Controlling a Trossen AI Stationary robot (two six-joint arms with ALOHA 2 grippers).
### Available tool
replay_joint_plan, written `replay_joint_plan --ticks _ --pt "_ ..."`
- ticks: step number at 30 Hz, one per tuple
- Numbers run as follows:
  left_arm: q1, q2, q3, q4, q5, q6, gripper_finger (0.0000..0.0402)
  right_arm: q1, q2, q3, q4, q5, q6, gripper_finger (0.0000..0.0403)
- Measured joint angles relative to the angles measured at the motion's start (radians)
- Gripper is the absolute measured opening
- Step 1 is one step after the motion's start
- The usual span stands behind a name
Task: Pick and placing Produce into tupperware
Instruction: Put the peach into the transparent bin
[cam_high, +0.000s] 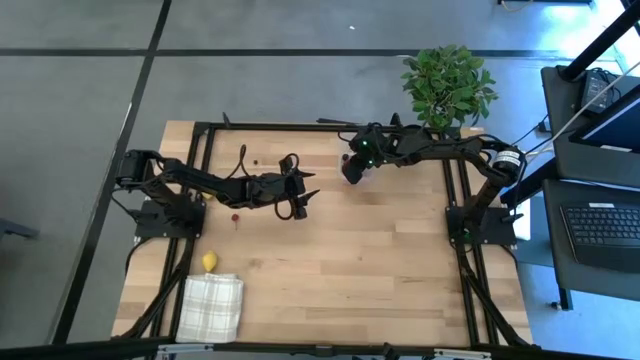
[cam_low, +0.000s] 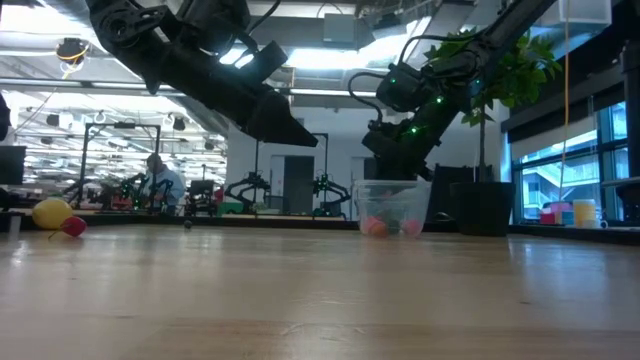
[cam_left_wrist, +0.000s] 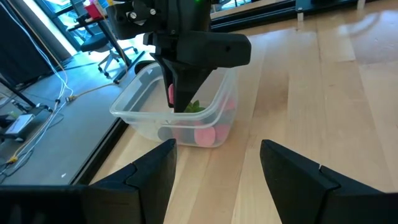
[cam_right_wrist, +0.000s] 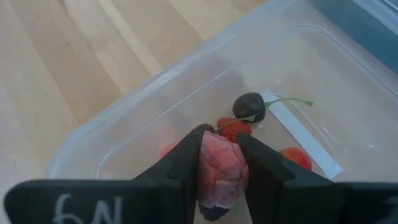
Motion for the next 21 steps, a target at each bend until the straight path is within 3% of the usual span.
replay_joint_plan --ticks 16,21 --pt "0.0 0.0 0.0 0.0 0.0 0.007 0.0225 0.0 0.0 0.0 0.003 -0.001 -0.007 0.0104" --pt "0.0 0.0 0.0 0.0 0.0 0.008 0.0225 0.0 0.0 0.0 0.002 -0.001 -0.017 0.0149"
